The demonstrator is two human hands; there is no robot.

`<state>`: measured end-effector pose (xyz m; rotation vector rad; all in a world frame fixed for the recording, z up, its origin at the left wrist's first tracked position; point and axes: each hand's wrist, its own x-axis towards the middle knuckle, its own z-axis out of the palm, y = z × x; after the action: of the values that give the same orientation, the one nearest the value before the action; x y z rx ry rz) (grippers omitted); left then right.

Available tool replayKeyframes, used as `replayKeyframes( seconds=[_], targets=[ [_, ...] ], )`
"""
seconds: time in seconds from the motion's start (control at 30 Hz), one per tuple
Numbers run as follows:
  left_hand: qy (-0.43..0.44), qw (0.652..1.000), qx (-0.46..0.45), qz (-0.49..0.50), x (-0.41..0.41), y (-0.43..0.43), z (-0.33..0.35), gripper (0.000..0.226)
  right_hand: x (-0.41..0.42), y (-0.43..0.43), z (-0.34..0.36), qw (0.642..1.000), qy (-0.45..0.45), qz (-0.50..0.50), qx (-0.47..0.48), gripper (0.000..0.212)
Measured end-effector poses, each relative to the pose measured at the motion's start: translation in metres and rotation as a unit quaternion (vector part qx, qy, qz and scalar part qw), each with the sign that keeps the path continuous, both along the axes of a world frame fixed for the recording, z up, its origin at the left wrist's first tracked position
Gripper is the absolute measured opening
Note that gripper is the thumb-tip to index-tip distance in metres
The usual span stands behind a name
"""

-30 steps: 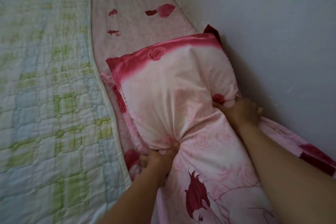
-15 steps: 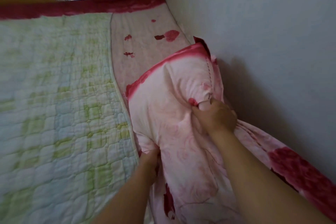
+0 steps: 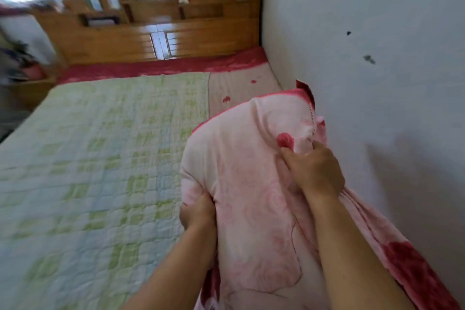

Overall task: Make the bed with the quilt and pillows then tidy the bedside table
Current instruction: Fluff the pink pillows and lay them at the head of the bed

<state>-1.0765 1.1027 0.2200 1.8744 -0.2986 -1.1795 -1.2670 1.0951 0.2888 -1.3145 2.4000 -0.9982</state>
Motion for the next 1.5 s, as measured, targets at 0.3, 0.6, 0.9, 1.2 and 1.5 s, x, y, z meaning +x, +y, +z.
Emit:
replayKeyframes(
  seconds=[0.3,0.6,0.9,1.2,1.5],
  targets=[
    [-0.03,0.996,-0.077,0.036,0.127,0.033,0.139,0.064,0.114,0.038,0.111,0.994,-0.097,0.015,-0.056,0.08],
    [-0.058,0.982,-0.161,0.081,0.242,0.096,0.198,0.071,0.222,0.08,0.15,0.985,-0.147,0.038,-0.079,0.07],
    [-0.2,0.952,-0.151,0.176,0.31,0.165,0.206,0.061,0.297,0.101,0.151,0.967,-0.161,0.193,-0.047,0.072],
    [-0.227,0.933,-0.121,0.252,0.408,0.228,0.178,0.052,0.413,0.137,0.122,0.945,-0.221,0.241,-0.009,0.081],
    [-0.197,0.935,-0.107,0.275,0.606,0.246,0.16,0.075,0.615,0.15,0.106,0.944,-0.239,0.227,0.034,0.074]
  ],
)
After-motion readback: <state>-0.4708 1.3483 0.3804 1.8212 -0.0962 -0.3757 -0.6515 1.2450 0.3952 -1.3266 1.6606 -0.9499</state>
